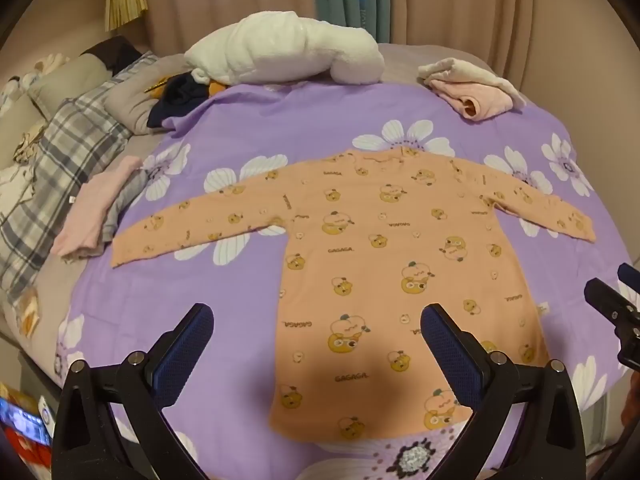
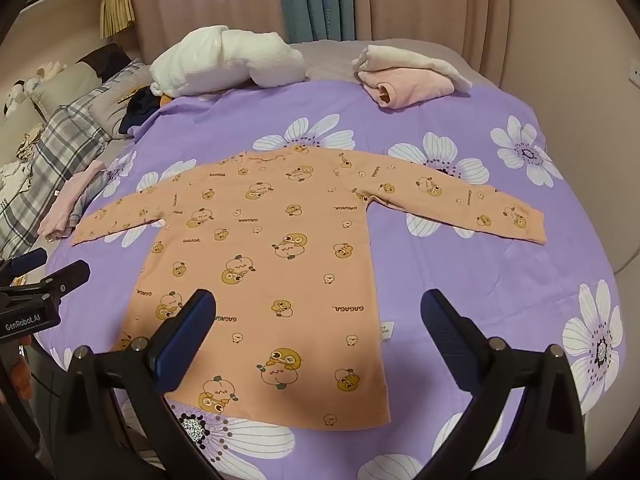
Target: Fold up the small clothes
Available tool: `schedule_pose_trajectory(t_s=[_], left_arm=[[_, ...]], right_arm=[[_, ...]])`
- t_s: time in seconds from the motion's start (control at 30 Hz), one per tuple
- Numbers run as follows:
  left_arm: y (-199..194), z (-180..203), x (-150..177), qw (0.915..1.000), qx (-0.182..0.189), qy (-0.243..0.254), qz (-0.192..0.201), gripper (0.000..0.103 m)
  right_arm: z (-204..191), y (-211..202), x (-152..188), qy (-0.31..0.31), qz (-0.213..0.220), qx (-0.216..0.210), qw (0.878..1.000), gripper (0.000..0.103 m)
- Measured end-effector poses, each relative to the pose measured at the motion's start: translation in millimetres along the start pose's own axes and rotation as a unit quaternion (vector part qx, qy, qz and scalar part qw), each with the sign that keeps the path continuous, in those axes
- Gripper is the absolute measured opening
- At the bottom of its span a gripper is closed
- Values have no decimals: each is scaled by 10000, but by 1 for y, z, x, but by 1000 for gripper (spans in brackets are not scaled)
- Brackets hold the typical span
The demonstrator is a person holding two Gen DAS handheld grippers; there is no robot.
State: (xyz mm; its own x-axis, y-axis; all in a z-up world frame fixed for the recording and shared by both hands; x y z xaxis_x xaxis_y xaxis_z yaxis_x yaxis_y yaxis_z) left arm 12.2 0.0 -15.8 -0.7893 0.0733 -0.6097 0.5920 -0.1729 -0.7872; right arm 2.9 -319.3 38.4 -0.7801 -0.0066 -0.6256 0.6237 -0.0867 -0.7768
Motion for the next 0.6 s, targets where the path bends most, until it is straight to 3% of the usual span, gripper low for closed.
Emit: schedule_pose_trajectory(t_s=[0.6], left_arm=[[0,0,2,10000,5,13,3,102]], right_arm=[[-2,-1,0,-9,-9,-28,10000,103]])
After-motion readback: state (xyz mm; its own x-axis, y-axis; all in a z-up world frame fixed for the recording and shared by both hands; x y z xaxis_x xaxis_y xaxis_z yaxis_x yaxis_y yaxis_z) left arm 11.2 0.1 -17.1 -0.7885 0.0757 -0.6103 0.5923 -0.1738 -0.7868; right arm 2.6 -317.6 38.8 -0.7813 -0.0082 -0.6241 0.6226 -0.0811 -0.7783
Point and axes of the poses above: each gripper's, at about its wrist camera, not at the fingertips, and y roughly the way its jaws point, z to its right, x to its underside, the point moved 2 cm from there along y, roughly the way its jaws point, and after that the axes turned 10 degrees about x, right-handed, at the moved point
